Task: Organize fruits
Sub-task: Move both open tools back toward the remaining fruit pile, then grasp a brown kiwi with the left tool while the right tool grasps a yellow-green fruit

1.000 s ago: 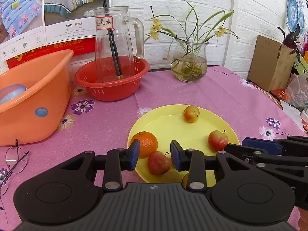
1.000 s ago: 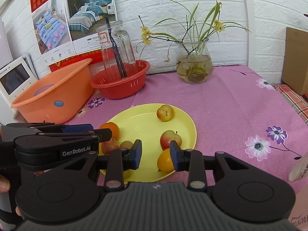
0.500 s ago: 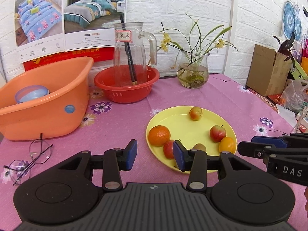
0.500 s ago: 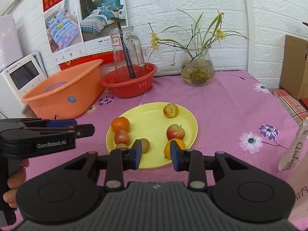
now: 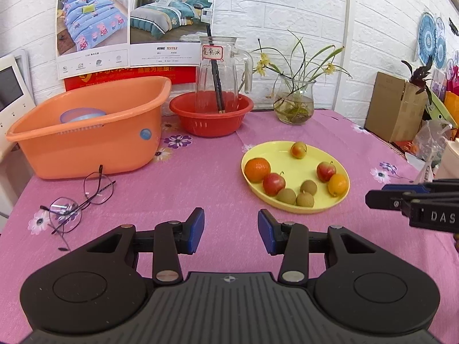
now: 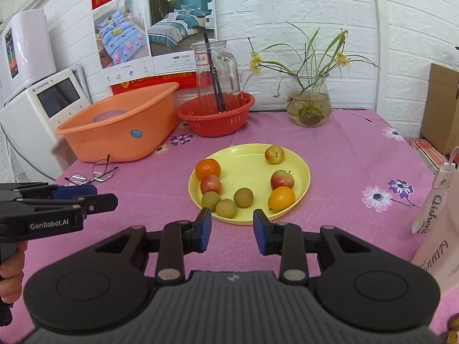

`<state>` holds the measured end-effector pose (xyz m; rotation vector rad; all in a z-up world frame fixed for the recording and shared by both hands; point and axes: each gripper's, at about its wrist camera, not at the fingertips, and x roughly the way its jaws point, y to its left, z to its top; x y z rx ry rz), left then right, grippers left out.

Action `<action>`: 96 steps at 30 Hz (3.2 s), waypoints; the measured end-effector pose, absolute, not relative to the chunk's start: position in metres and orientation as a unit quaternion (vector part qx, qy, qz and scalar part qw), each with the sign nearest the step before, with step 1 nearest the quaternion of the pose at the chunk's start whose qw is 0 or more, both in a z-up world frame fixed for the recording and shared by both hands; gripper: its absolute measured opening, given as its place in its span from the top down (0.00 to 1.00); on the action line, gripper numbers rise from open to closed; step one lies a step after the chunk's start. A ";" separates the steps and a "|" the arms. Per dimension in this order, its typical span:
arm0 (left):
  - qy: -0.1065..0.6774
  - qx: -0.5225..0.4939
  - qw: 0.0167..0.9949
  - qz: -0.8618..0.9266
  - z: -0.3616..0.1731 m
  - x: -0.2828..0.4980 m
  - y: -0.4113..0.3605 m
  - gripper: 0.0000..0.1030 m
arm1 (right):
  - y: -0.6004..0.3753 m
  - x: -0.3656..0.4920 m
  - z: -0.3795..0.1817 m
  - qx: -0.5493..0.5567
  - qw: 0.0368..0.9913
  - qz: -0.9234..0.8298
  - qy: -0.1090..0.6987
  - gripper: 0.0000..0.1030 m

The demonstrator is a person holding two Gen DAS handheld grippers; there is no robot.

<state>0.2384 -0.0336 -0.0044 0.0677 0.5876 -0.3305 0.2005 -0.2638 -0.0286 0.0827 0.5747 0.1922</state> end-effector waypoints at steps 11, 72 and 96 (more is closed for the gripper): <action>0.288 0.034 0.940 -0.178 -0.021 0.168 -0.006 0.62 | -0.244 0.164 -0.039 -0.009 0.957 0.103 0.272 0.29; 0.318 0.031 0.934 -0.163 -0.049 0.136 0.003 0.75 | -0.175 0.139 -0.093 -0.104 0.905 0.263 0.317 0.30; 0.315 0.031 0.935 -0.159 -0.043 0.131 -0.002 0.75 | -0.197 0.129 -0.082 -0.076 0.912 0.252 0.316 0.34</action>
